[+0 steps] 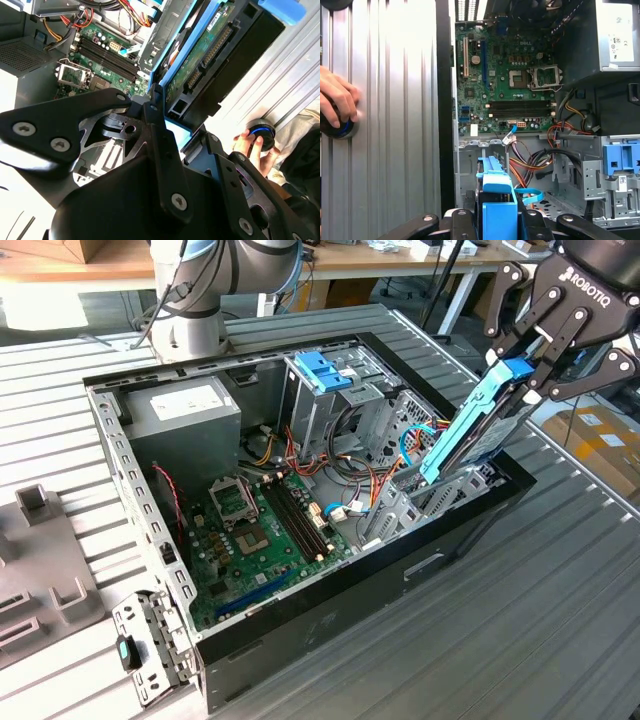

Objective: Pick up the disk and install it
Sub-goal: 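Insert the disk into the insertion slot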

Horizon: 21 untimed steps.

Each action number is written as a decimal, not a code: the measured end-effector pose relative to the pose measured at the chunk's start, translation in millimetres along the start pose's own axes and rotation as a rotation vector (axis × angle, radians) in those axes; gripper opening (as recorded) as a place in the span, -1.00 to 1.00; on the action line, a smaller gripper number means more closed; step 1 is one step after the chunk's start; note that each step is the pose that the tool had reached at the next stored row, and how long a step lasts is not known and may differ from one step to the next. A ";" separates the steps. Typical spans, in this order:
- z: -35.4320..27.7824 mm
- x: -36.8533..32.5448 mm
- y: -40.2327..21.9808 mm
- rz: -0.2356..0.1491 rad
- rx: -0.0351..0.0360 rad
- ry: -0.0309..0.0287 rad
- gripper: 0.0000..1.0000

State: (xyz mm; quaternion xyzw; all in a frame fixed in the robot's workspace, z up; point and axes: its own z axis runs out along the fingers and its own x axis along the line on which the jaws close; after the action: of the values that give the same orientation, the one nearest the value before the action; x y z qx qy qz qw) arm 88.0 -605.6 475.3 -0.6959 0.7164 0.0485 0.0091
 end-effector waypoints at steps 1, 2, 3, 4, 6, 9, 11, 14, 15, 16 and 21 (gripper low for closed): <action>0.2 -0.1 0.1 0.000 0.0000 -0.0001 -0.26; 0.5 -0.4 0.3 0.000 0.0000 0.0000 -0.26; 0.7 -0.6 0.4 0.000 0.0000 0.0000 -0.26; 1.0 -0.7 0.5 0.000 0.0000 0.0000 -0.26; 1.2 -0.9 0.7 0.000 0.0000 0.0000 -0.26; 1.8 -1.3 0.9 0.000 -0.0001 0.0000 -0.26; 2.1 -1.5 1.1 0.000 0.0000 0.0000 -0.26; 2.5 -1.9 1.4 0.000 0.0000 0.0000 -0.26; 2.6 -2.0 1.5 0.000 0.0000 -0.0001 -0.26; 2.8 -2.1 1.6 0.000 0.0000 -0.0001 -0.26; 3.8 -3.0 2.3 0.000 0.0000 0.0000 -0.26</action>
State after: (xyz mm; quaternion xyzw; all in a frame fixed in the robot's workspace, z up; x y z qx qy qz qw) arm 85.6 -602.3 471.8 -0.6959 0.7165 0.0486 0.0091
